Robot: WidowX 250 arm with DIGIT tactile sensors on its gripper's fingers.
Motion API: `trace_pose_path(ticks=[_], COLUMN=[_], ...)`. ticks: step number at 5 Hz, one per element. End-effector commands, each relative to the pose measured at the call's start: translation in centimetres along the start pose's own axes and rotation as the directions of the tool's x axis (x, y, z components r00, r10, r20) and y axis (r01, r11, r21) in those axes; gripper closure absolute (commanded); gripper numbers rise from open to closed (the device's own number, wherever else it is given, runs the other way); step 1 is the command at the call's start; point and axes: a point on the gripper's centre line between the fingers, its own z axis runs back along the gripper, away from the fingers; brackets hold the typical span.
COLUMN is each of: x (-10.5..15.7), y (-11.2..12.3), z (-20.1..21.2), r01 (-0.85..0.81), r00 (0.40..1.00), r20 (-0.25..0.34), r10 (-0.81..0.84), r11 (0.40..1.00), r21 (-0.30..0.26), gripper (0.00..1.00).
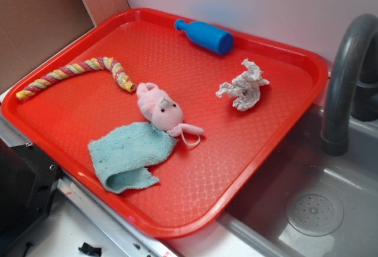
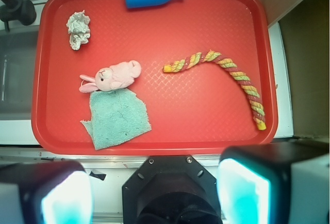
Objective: Grab the white paper.
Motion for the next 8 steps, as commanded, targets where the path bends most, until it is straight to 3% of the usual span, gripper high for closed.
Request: trace_pose_path(ticks=[1,2,3,4,5,7,8], x=[0.0,1.5,3.4,6.0,8.3,13.5,15.5], y=[0.0,-0.5,-2.3,-5.1,-6.9,-10.9,-12.6], z=[0.0,-0.4,-1.2,-2.6,-3.9,-8.8,-12.0], r01=[0.000,0.150,0.348,0.570,0.724,0.836,0.905], r00=[1.000,0.988,0.934,0.814,0.678,0.524,0.418], r20=[0.000,0.039,0.079,0.108,0.075,0.157,0.185], r10=[0.000,-0.150,-0.348,-0.571,-0.731,-0.837,-0.889], r11=[1.000,0.989,0.937,0.821,0.682,0.541,0.426], r21=[0.000,0.001,0.018,0.043,0.104,0.093,0.000], gripper=[0.00,0.00,0.00,0.00,0.00,0.00,0.00])
